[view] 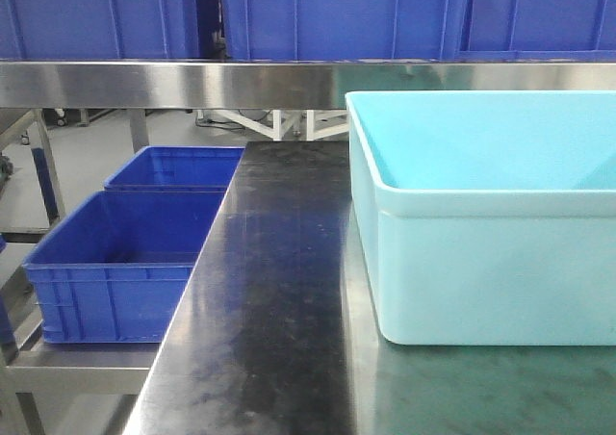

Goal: Pick red cube and place on left shelf
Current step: 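Lower the right gripper into the cyan bin above the red cube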

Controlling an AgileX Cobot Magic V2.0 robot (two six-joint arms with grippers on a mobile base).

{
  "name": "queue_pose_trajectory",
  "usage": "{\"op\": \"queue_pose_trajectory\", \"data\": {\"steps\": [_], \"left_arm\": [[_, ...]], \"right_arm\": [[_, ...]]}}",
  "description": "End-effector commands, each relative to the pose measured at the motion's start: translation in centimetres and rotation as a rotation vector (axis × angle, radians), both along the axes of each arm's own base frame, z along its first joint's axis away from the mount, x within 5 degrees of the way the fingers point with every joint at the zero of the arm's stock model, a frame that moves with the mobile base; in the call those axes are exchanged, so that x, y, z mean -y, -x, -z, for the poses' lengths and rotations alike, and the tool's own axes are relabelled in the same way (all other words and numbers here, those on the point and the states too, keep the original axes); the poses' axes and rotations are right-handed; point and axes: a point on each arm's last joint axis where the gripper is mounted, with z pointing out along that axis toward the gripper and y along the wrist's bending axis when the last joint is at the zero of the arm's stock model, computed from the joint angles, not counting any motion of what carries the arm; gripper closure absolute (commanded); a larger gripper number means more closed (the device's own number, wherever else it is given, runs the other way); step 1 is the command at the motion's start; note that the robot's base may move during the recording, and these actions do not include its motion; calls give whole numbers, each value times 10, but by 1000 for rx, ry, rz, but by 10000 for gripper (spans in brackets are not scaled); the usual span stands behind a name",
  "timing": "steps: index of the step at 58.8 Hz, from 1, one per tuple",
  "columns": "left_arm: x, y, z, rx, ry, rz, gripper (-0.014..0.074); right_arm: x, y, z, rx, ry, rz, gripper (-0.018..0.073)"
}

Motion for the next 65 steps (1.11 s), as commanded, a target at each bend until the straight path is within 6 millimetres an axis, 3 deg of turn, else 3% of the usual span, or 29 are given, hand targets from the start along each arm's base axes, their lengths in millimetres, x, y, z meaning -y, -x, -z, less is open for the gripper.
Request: {"op": "queue_pose_trajectory", "data": {"steps": [1,65], "left_arm": [[0,0,-1,80,9,5,495],[0,0,-1,80,9,5,495]], "right_arm": [[0,4,-14,125,7,2,513],[0,4,-18,165,7,0,513]]}}
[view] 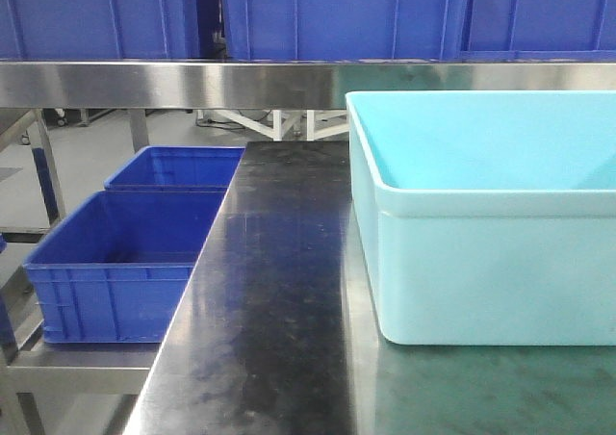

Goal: Pick red cube and place on left shelf
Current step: 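Lower the right gripper into the cyan bin above the red cube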

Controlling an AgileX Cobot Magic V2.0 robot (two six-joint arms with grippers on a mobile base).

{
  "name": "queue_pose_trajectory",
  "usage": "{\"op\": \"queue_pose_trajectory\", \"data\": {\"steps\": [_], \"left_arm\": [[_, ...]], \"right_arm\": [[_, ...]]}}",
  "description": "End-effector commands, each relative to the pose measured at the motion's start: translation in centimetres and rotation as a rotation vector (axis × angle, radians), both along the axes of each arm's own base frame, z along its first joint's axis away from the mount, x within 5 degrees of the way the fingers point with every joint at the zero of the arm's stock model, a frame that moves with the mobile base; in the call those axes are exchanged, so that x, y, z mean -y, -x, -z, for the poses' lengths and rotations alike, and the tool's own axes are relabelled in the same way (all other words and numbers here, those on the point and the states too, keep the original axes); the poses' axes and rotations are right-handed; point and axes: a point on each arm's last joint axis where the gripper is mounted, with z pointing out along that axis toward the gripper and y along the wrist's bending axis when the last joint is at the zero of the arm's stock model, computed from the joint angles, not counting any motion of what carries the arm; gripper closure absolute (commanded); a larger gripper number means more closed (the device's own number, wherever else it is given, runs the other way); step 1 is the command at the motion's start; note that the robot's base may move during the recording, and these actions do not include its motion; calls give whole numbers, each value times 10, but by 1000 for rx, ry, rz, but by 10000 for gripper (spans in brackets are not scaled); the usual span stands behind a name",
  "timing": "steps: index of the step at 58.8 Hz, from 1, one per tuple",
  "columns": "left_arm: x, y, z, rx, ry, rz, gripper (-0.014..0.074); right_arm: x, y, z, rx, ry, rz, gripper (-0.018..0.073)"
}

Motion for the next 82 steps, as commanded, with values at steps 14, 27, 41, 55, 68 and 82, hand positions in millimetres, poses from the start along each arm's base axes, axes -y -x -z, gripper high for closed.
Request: {"op": "queue_pose_trajectory", "data": {"steps": [14,27,41,55,68,82], "left_arm": [[0,0,-1,80,9,5,495],[0,0,-1,80,9,5,495],[0,0,-1,80,9,5,495],[0,0,-1,80,9,5,495],[0,0,-1,80,9,5,495],[0,0,-1,80,9,5,495]], "right_arm": [[0,6,-24,234,5,-3,513],[0,-1,-48,163,2,-2,513],[0,-46,-102,-13,3,1,513],[-1,-103,-156,-49,3,1,513],[-1,-152,-182,-175,6,6,513],[-5,-191,-181,-521,16,2,513]]}}
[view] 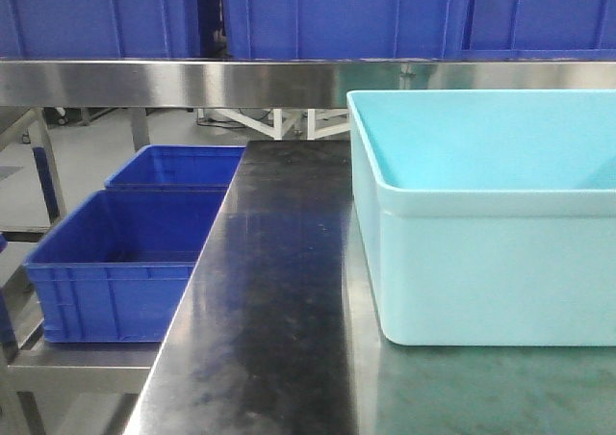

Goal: Pick red cube and place on left shelf
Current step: 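Lower the right gripper into the cyan bin above the red cube, then open the right gripper around the red cube and descend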

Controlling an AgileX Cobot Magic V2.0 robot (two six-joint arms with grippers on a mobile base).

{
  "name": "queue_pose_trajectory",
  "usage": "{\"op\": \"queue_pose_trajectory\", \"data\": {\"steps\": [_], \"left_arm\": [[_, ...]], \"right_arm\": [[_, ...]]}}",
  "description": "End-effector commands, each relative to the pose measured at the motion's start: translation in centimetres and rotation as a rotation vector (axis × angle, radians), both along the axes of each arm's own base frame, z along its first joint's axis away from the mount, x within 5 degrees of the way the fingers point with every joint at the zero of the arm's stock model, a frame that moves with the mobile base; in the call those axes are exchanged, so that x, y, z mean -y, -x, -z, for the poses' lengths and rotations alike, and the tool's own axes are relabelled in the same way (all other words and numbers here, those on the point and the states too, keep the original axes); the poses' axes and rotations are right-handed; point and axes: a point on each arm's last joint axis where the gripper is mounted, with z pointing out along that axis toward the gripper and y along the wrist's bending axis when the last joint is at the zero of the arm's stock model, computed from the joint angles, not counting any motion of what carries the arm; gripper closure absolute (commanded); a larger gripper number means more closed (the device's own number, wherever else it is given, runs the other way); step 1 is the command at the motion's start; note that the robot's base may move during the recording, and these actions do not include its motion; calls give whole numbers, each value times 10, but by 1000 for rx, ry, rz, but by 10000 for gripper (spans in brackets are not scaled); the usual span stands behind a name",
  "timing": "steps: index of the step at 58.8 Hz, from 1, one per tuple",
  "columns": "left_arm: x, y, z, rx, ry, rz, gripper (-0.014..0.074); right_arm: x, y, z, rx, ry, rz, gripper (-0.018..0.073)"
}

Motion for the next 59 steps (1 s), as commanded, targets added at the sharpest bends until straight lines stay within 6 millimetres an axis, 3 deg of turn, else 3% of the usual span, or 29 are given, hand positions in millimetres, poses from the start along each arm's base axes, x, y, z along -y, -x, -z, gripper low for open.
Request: {"op": "queue_pose_trajectory", "data": {"steps": [1,16,29,47,52,59], "left_arm": [[0,0,-1,80,9,5,495],[0,0,-1,80,9,5,495],[0,0,-1,80,9,5,495],[0,0,-1,80,9,5,495],[0,0,-1,80,9,5,495],[0,0,-1,80,9,5,495]], "right_arm": [[-3,-11,-19,-28,8,-12,513],[-22,-40,-5,-335,191,-182,511],[-33,-42,16,-555,368,-380,508],[-37,-42,22,-590,412,-454,497],[-39,-42,22,-592,384,-463,427],[-42,-40,23,-597,348,-478,176]]}}
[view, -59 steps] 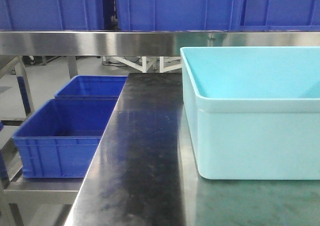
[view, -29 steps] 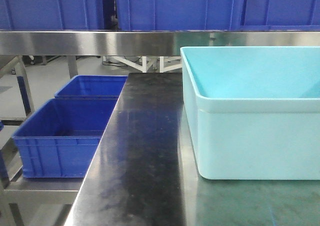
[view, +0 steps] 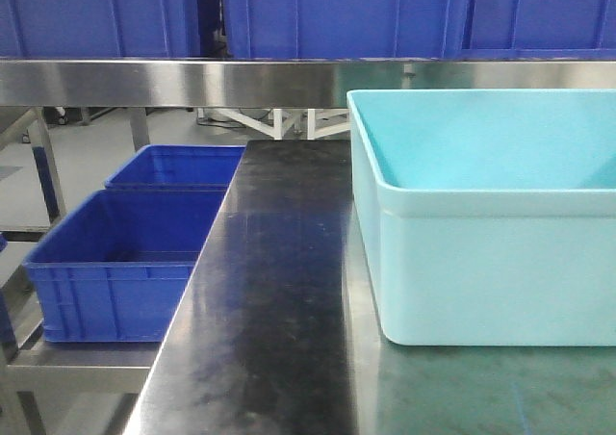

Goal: Pick red cube and place on left shelf
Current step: 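Open the right gripper around the red cube and descend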

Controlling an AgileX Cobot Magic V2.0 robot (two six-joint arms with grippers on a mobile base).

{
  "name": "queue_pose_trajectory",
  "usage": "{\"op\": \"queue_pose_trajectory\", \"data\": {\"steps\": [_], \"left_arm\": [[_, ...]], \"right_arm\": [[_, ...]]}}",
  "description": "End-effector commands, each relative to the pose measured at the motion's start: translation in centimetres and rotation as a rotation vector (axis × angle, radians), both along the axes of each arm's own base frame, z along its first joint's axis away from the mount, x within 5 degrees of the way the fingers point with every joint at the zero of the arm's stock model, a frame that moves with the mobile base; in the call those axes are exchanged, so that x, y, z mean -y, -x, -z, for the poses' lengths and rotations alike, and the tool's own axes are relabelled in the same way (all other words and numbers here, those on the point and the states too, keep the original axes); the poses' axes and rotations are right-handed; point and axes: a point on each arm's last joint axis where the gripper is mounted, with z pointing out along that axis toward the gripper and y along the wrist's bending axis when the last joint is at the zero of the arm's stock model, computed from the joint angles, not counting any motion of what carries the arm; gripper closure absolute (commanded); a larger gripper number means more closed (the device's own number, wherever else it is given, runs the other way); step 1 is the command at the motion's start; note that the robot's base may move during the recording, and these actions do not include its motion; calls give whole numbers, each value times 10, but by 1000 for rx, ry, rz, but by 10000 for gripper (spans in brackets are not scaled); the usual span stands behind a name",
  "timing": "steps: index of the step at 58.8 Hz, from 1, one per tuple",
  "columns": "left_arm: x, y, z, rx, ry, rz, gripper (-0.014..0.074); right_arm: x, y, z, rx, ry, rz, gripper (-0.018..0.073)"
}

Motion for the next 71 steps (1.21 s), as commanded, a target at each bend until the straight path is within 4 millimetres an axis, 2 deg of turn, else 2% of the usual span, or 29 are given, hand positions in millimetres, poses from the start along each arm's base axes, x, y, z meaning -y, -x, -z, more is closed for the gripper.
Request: {"op": "queue_pose_trajectory", "data": {"steps": [1,5,9,21,52,71], "left_arm": [[0,0,-1,80,9,5,495],[0,0,-1,80,9,5,495],[0,0,-1,80,9,5,495],[0,0,-1,80,9,5,495],[0,0,-1,80,9,5,495],[0,0,-1,80,9,5,495]], "right_arm": [[-3,3,-19,81,-36,-13,141],[-5,2,-20,88,-35,-19,5],[-5,2,-20,95,-37,-19,-42],[-9,-3,-14,79,-35,-29,-42],[-12,-31,30,-59,2,-30,-42],[-10,-38,42,-86,37,-33,-42]]}}
